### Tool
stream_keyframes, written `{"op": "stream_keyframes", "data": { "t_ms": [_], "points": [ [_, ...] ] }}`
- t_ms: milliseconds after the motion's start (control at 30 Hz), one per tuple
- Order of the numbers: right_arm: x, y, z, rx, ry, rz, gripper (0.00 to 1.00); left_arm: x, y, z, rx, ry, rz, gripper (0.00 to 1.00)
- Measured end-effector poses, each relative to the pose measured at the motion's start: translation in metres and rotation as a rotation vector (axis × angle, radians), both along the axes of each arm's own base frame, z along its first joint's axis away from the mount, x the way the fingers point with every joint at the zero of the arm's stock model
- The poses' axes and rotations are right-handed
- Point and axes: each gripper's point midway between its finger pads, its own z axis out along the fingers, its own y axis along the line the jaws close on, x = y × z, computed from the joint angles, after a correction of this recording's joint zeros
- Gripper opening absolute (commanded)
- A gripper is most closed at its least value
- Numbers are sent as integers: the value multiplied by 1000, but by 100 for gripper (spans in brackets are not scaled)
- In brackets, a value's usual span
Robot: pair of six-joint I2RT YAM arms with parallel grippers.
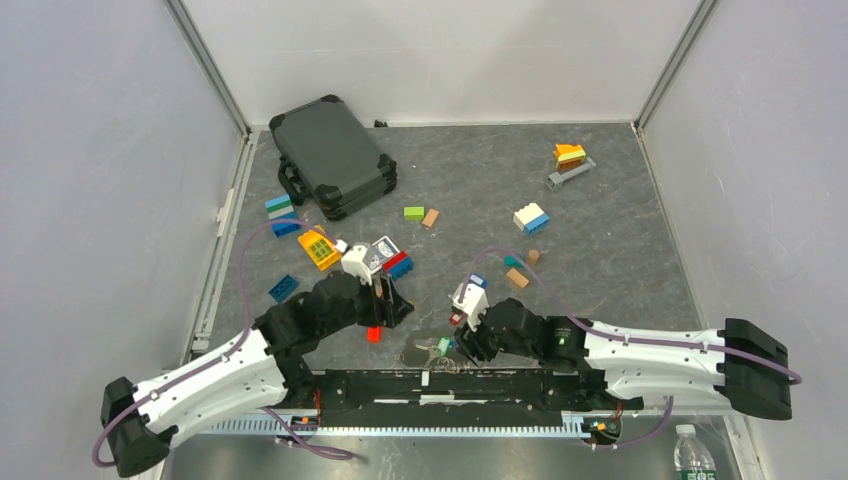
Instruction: Remove the keys from the keyring
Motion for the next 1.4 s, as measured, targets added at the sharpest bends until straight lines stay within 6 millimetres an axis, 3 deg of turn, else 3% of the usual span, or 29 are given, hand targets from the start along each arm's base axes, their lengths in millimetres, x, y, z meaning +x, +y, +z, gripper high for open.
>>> {"op": "stream_keyframes", "data": {
  "t_ms": [100,267,433,733,833,1067,1167,1300,1400],
  "points": [
    [-13,-2,-14,-3,52,38,68,-23,-7,-25,18,65,-31,80],
    [-36,4,-23,10,29,153,70,-58,-21,-45,43,119,-87,80],
    [-46,12,-32,10,-113,255,70,-60,-18,-61,62,151,-31,80],
    [-28,12,-54,-88,-267,280,66,-53,-15,-52,2,131,31,81],
    [-25,12,-60,-113,-289,282,57,-50,-13,-47,-22,117,47,82],
    [-34,23,-59,-132,-309,329,23,-46,-11,-42,-52,101,73,83],
    [-33,25,-55,-147,-315,325,0,-47,-9,-44,-47,103,76,83],
    [-33,26,-43,-143,-330,321,0,-46,-8,-41,-57,96,84,84],
    [-15,18,-27,-163,-390,246,0,-43,-7,-35,-80,81,92,85]
  ]
}}
